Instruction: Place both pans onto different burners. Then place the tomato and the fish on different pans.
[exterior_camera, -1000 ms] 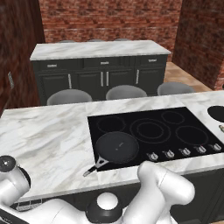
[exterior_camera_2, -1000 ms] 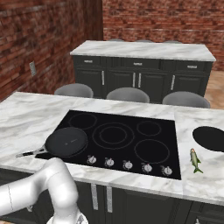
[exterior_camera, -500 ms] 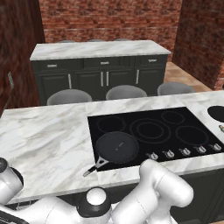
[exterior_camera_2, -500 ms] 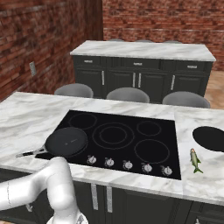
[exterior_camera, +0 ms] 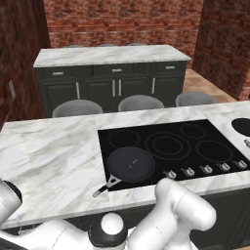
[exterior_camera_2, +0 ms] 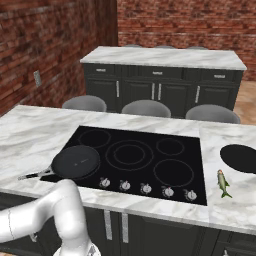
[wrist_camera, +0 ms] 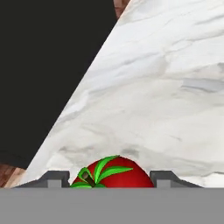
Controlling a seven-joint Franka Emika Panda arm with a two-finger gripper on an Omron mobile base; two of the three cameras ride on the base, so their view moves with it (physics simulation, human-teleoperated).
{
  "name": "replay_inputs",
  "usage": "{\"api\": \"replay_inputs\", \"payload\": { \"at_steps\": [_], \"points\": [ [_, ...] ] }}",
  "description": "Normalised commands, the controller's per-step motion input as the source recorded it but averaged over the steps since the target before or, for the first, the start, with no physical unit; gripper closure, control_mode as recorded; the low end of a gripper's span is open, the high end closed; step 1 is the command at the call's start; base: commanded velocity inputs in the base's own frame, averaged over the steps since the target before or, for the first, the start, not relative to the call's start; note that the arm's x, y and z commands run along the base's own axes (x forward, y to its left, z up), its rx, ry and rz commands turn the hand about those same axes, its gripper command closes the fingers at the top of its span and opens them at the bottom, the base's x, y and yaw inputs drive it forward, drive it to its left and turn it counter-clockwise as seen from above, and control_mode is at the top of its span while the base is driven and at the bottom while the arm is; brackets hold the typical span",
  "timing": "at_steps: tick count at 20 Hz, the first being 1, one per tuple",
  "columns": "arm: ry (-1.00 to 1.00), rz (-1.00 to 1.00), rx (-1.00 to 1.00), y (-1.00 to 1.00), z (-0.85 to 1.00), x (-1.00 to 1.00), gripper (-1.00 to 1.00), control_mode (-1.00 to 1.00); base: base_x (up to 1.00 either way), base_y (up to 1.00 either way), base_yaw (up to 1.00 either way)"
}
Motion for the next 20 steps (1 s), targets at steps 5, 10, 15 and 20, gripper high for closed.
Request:
{"api": "replay_inputs", "payload": {
  "at_steps": [5,10,15,20],
  "points": [
    [-0.07,-0.21,0.13,-1.0,0.0,-0.18,1.0,-1.0,0.0,0.0,0.0],
    [-0.11,-0.16,0.29,-0.95,0.43,-0.01,1.0,-1.0,0.0,0.0,0.0],
    [-0.03,-0.09,0.32,-0.71,0.74,0.07,1.0,-1.0,0.0,0.0,0.0],
    [0.07,-0.02,0.15,-0.29,0.73,0.47,1.0,-1.0,0.0,0.0,0.0]
  ]
}}
